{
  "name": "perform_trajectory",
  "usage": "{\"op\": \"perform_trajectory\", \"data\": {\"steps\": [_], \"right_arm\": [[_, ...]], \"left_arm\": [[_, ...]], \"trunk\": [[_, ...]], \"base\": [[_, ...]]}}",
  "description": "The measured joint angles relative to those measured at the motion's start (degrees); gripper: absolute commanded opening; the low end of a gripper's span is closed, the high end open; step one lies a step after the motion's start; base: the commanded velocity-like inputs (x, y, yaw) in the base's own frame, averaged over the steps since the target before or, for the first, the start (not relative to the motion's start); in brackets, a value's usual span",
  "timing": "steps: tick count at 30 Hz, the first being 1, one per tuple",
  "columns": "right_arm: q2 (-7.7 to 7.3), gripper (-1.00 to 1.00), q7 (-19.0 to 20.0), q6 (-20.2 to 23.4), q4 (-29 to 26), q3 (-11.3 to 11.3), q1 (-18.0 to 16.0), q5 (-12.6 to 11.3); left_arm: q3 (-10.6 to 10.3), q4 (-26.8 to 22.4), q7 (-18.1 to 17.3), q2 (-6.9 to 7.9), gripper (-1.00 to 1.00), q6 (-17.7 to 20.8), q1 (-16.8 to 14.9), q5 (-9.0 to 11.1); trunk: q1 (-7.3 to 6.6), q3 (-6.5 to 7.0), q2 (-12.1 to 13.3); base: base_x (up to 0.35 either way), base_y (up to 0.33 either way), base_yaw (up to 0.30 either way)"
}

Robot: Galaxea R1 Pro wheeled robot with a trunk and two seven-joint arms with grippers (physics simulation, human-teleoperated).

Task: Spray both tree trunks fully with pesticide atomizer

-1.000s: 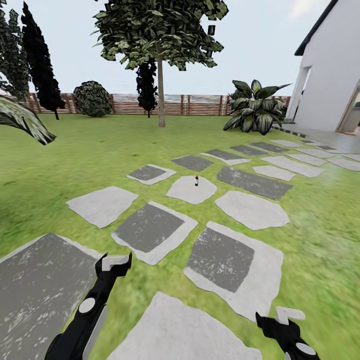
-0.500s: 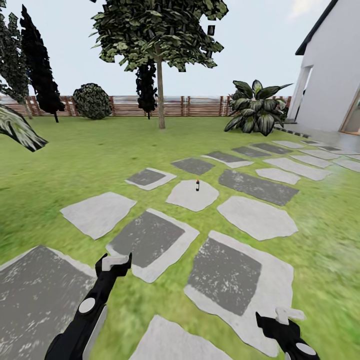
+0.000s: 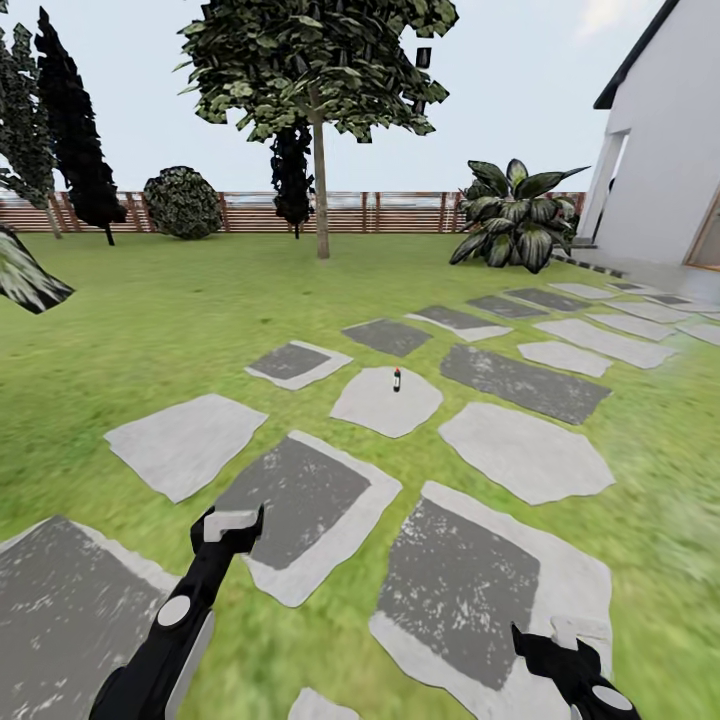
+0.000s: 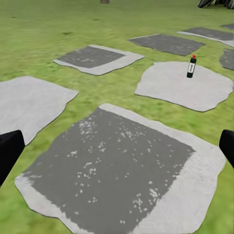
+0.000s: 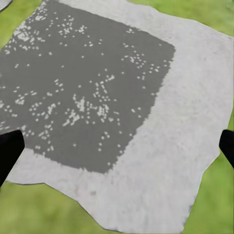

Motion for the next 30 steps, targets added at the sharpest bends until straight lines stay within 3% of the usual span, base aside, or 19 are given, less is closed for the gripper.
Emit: {"op": "perform_trajectory", "data": {"steps": [21,26,30], "right_arm": [[-0.06,1.0,0.2,0.0,0.0,0.0,0.0,0.2],[-0.22,1.0,0.3,-1.3,-0.1,-1.2,-1.3,1.5],[-0.22,1.0,0.2,-1.2,-0.9,-1.1,-1.3,0.5]], "left_arm": [[0.0,0.0,0.0,0.0,1.0,0.0,0.0,0.1],[-0.2,1.3,0.9,-0.89,1.0,-1.3,-1.3,-0.4],[0.0,1.3,0.3,-0.04,1.0,-2.5,-1.3,0.2]], "trunk": [[0.0,0.0,0.0],[0.0,0.0,0.0],[0.0,0.0,0.0]], "base": [[0.327,0.0,0.0],[0.0,0.0,0.0],[0.0,0.0,0.0]]}}
